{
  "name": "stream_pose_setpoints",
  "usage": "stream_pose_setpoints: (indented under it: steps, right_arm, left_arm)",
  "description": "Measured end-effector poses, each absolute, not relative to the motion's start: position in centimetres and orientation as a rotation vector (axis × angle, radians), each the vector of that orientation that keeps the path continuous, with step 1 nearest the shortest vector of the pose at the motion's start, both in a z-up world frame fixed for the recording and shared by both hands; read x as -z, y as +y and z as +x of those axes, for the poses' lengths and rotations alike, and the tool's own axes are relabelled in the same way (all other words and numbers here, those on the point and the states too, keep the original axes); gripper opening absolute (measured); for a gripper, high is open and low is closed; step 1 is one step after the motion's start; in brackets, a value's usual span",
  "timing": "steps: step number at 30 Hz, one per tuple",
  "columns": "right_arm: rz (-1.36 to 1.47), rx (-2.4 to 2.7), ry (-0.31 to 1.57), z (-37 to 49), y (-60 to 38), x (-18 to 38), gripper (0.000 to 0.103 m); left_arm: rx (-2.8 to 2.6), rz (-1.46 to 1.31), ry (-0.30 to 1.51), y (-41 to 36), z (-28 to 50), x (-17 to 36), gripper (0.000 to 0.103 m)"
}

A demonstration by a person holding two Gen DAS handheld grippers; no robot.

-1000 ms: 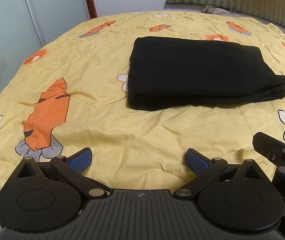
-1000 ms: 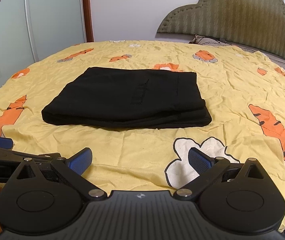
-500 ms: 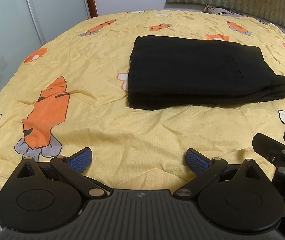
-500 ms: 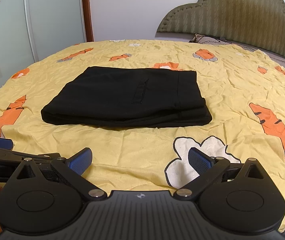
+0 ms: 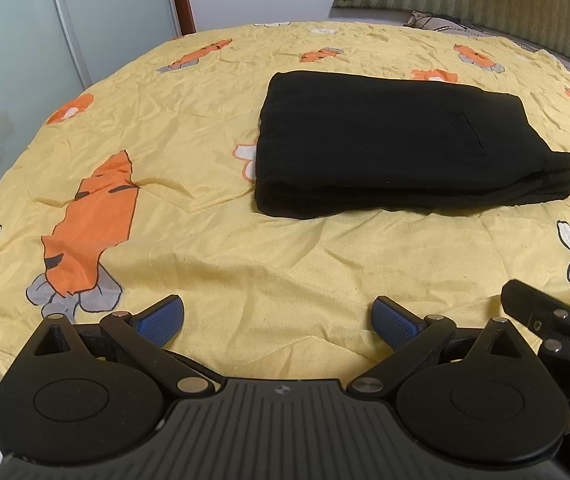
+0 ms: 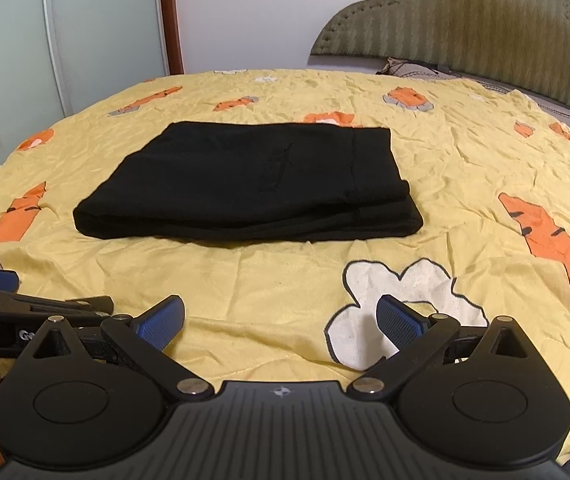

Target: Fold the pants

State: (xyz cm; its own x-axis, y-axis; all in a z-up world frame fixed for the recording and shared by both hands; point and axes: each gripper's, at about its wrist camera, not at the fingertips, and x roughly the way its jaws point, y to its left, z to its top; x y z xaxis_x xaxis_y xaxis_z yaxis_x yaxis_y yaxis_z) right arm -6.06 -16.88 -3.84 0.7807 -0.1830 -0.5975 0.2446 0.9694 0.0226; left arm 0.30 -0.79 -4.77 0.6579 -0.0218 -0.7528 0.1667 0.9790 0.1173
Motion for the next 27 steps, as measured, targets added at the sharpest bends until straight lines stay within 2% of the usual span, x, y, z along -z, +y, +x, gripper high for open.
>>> stream_pose_setpoints:
  steps: [27]
  right_arm:
    - [0.132, 0.229, 0.665, -6.3, -17.6, 4.9, 0.103]
  left_arm:
    - [0.103, 0.178, 0.843, -0.8, 0.2, 4.8, 0.103]
